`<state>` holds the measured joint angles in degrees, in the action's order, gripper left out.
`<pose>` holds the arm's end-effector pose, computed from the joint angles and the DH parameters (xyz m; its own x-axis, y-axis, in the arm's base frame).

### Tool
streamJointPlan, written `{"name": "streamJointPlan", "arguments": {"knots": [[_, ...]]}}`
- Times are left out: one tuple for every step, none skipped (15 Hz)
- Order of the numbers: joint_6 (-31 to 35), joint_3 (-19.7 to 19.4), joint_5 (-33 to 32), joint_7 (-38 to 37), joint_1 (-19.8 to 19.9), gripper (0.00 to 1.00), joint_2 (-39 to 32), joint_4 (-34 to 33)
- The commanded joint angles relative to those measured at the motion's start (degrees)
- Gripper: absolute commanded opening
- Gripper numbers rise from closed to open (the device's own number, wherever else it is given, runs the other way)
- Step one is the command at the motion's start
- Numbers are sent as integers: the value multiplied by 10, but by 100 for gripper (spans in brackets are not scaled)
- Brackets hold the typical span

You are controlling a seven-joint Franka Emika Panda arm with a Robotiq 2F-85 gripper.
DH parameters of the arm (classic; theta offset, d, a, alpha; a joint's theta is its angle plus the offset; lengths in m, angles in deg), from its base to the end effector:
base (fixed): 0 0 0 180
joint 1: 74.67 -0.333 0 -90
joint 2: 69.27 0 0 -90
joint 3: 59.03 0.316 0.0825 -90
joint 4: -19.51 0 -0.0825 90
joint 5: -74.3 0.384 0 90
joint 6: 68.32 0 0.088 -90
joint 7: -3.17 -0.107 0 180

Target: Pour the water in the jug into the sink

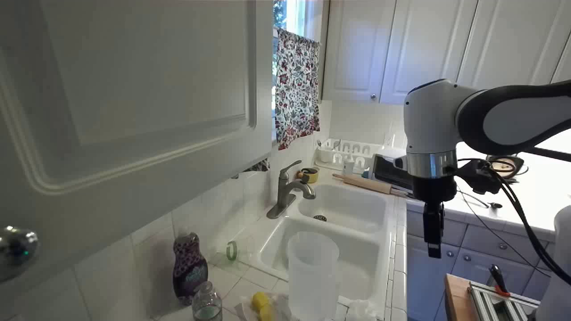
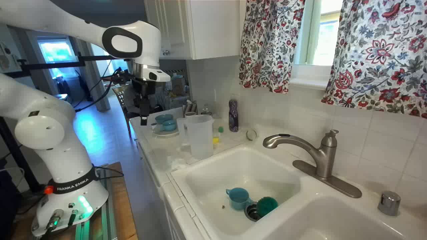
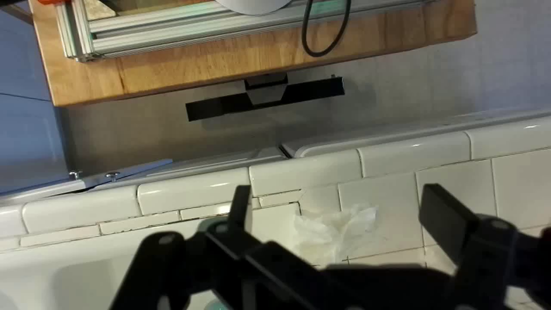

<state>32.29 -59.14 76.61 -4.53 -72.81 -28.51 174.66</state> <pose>0.2999 -0.0067 0.4180 0.9548 -0.1734 -0.2413 -0.1801 -0.9836 -0.0057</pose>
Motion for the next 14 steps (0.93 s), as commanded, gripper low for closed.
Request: {"name": "streamJointPlan", "arguments": {"knots": [[-2, 3, 2, 2, 4, 100, 0, -1], [-2, 3, 2, 2, 4, 100, 0, -1], [-2, 3, 2, 2, 4, 100, 0, -1], [-2, 3, 2, 2, 4, 100, 0, -1], [-2, 3, 2, 2, 4, 100, 0, -1], [12, 8, 20, -20, 3, 100, -4, -3], [40, 18, 35, -48, 1, 100, -5, -1], [61, 26, 49, -70, -2, 100, -7, 0], [96, 41, 63, -100, -3, 100, -7, 1], [116, 53, 82, -124, -9, 100, -10, -2], [143, 66, 94, -148, -11, 100, -13, -2], [174, 83, 105, -175, -13, 100, -16, 0], [214, 103, 104, -202, -11, 100, -18, 4], [247, 121, 101, -228, -10, 100, -20, 8]]}}
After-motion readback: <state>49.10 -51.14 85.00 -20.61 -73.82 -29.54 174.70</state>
